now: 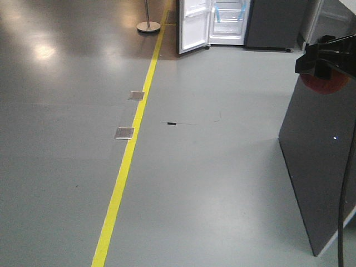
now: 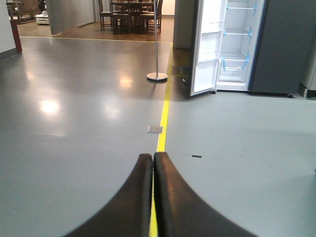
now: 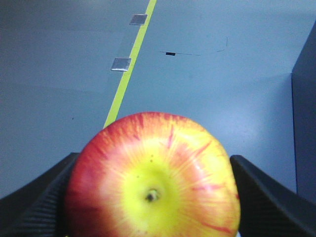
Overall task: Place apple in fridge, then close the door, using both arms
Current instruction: 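Drive toward the open white refrigerator carrying the apple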
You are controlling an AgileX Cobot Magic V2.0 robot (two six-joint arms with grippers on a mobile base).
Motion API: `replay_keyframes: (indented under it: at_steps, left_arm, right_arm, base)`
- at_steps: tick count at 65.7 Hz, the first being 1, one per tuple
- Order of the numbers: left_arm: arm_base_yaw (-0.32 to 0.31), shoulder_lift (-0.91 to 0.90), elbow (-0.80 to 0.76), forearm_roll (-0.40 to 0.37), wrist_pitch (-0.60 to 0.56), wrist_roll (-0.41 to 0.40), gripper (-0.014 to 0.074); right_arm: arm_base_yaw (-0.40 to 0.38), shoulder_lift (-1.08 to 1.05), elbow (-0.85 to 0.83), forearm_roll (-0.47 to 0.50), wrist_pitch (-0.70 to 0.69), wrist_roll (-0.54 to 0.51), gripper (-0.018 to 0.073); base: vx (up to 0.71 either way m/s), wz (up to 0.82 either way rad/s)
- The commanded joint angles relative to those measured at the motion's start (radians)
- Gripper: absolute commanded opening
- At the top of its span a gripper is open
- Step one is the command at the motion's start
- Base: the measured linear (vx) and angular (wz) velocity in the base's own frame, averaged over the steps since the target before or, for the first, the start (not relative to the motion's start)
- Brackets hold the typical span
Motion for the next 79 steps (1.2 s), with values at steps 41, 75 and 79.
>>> replay_keyframes:
  at_steps: [41, 75, 79]
  left_arm:
    - [0.000, -0.016, 0.015, -0.005, -0.069, -0.005, -0.0007]
    - [0.000, -0.016, 0.015, -0.005, -0.069, -0.005, -0.0007]
    - [0.000, -0.016, 0.015, -0.005, -0.069, -0.005, -0.0007]
  right_arm:
    - [-0.002, -0.031, -0.032, 0.010, -0.065, -0.010, 0.0150]
    - [-0.002, -0.031, -0.032, 0.010, -0.064, -0.010, 0.0150]
    - [-0.002, -0.031, -0.032, 0.010, -0.064, -0.010, 0.0150]
  base:
    - [0.23, 0.01]
    - [0.26, 0.03]
    - [0.26, 0.08]
